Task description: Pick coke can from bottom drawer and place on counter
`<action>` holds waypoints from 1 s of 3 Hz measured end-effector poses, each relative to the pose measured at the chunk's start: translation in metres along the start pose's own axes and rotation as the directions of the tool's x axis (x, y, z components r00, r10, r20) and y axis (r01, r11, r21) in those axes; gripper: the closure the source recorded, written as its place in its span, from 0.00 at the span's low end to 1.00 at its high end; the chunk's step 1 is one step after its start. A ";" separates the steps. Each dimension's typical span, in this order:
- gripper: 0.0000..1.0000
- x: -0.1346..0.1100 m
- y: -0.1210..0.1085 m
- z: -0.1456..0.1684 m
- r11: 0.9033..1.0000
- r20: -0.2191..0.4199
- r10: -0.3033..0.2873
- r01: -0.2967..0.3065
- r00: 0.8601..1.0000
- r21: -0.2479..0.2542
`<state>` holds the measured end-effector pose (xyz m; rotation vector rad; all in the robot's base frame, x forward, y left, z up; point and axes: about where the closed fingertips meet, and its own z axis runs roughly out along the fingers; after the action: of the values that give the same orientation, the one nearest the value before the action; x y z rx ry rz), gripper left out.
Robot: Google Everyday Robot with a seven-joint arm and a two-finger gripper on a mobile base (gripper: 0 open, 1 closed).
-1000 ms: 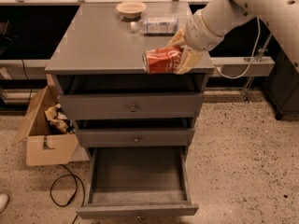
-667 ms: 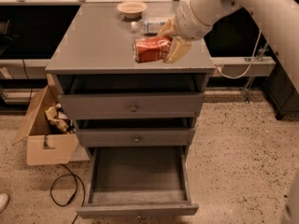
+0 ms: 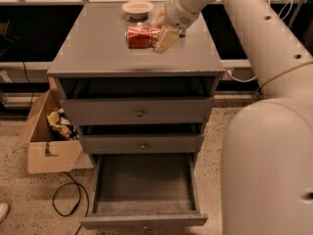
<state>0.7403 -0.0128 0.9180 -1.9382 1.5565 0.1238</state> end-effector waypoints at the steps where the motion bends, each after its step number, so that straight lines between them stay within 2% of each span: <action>1: 1.00 0.008 -0.021 0.023 0.992 -0.023 0.123 -0.123 0.992 -0.010; 2: 1.00 0.018 -0.034 0.041 0.976 -0.041 0.218 -0.219 0.975 -0.007; 3: 1.00 0.020 -0.044 0.064 0.963 -0.026 0.270 -0.271 0.962 -0.010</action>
Offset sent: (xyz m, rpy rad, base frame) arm 0.0959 0.0021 -0.0190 0.0399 0.1905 -0.2920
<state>0.8056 0.0083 0.8772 -1.7328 1.8351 0.2266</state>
